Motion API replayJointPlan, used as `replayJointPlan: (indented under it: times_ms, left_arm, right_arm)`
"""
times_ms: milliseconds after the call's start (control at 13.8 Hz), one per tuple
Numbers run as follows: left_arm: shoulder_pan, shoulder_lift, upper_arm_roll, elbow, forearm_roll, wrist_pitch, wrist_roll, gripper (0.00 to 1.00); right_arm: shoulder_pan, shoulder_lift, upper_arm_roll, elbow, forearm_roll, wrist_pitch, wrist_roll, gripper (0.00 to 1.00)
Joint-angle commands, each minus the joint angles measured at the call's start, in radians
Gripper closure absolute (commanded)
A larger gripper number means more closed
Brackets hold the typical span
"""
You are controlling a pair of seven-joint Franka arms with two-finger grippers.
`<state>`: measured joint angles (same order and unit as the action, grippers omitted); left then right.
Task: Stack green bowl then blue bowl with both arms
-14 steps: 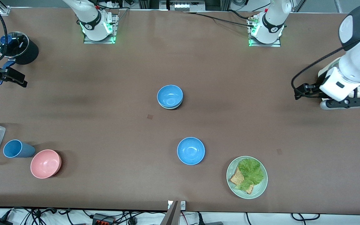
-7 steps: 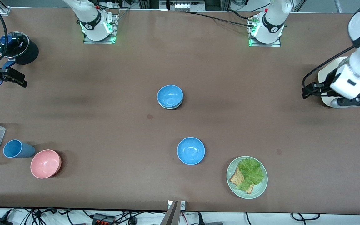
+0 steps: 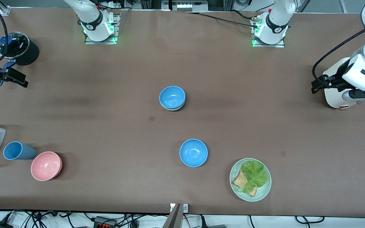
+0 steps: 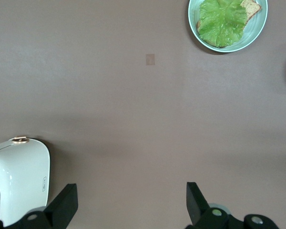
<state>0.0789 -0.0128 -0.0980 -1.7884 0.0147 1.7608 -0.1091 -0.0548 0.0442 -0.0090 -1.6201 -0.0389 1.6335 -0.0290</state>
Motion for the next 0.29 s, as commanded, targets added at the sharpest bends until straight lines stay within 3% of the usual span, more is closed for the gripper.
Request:
replayJointPlan:
  times_ms: [0,218]
  left_arm:
    - [-0.016,-0.003,0.015,0.004,-0.022,-0.014,0.025,0.00]
    - [-0.016,-0.003,0.015,0.006,-0.036,-0.014,0.025,0.00]
  right_arm:
    - [0.000,-0.009,0.003,0.006,-0.010,-0.018,-0.014,0.00]
    - [0.000,-0.009,0.003,0.006,-0.010,-0.020,-0.014,0.00]
